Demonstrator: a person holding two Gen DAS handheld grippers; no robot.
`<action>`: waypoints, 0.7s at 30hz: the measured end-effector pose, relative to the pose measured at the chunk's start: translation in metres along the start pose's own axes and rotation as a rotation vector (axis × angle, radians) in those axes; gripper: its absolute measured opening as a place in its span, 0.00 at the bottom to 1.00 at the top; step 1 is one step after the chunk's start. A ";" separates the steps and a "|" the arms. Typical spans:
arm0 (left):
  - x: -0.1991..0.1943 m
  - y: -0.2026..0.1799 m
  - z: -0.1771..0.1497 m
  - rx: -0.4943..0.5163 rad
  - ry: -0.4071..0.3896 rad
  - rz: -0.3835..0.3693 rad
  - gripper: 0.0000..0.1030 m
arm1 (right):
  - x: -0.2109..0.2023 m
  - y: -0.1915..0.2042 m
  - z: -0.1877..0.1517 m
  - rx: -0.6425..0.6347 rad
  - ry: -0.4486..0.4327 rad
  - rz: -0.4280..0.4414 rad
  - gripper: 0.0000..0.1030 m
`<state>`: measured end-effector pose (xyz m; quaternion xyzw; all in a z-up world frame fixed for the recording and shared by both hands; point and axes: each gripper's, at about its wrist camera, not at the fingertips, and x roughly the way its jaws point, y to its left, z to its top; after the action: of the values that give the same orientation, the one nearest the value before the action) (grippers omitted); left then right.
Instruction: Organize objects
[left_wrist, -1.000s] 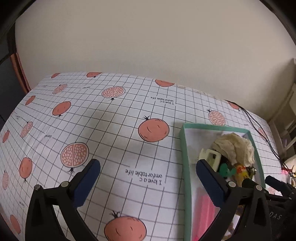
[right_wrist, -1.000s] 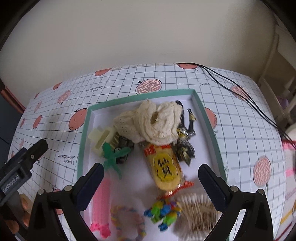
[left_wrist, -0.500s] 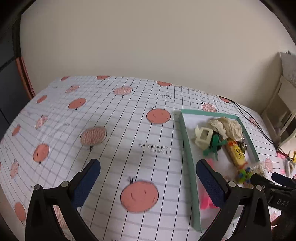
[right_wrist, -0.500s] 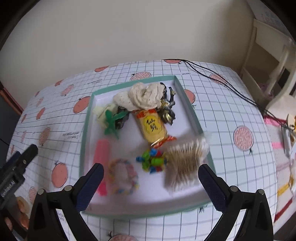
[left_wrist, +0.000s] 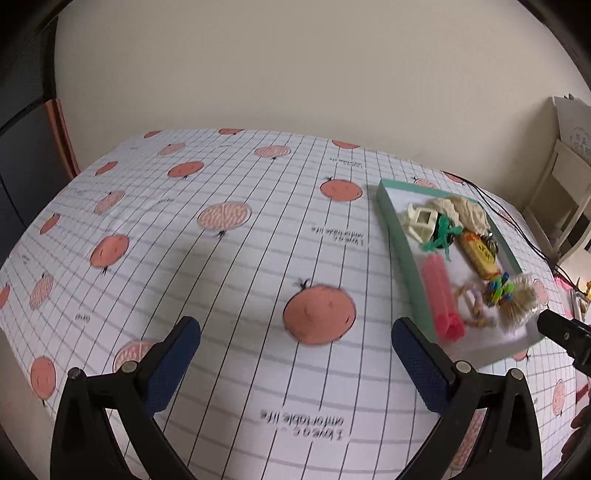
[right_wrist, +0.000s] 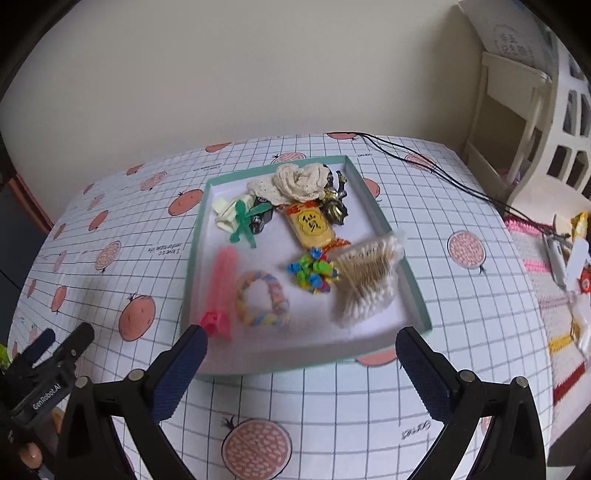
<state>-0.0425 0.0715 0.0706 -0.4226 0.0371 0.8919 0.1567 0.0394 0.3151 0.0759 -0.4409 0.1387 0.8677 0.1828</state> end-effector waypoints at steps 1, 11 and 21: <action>-0.001 0.002 -0.004 -0.004 0.000 -0.001 1.00 | -0.001 0.000 -0.004 0.004 -0.002 0.001 1.00; -0.002 0.012 -0.047 -0.003 0.026 0.009 1.00 | -0.004 0.017 -0.052 -0.041 -0.027 -0.038 1.00; 0.009 0.030 -0.072 -0.031 0.071 0.022 1.00 | 0.025 0.030 -0.094 -0.063 0.049 -0.009 1.00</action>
<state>-0.0037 0.0307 0.0160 -0.4559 0.0335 0.8785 0.1388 0.0801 0.2547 0.0042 -0.4682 0.1138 0.8598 0.1691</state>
